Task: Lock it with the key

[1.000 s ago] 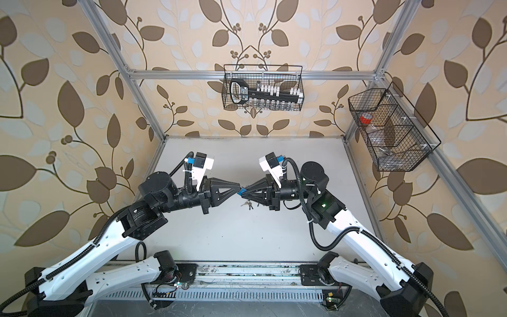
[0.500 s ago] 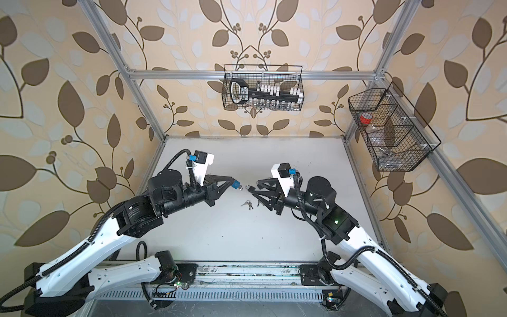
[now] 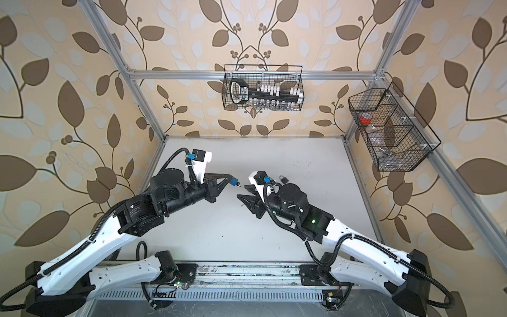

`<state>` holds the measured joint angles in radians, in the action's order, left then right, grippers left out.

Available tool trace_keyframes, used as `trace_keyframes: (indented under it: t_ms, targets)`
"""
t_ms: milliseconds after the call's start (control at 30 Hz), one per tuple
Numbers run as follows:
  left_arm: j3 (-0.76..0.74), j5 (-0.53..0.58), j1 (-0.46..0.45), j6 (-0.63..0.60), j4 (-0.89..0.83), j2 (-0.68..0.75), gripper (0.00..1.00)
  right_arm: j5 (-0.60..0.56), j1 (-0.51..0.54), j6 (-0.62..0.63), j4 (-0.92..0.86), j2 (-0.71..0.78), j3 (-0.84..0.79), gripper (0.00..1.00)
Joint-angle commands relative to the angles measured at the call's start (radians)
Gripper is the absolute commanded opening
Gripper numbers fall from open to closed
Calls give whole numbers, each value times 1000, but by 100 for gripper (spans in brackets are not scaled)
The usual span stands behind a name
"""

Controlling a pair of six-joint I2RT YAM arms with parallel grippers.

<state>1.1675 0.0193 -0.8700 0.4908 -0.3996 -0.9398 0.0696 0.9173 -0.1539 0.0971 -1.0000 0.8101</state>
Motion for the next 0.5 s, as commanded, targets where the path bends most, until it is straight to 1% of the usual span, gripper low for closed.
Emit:
trace_keyframes:
  t_ms: [0, 267, 467]
  targets:
    - [4, 5, -1, 8, 44, 16, 0, -61, 5, 17, 41, -19, 43, 44]
    - [4, -10, -1, 10, 48, 12, 0, -30, 5, 19, 59, -54, 79, 35]
    - [5, -18, -1, 8, 52, 12, 0, -19, 7, 19, 59, -60, 89, 26]
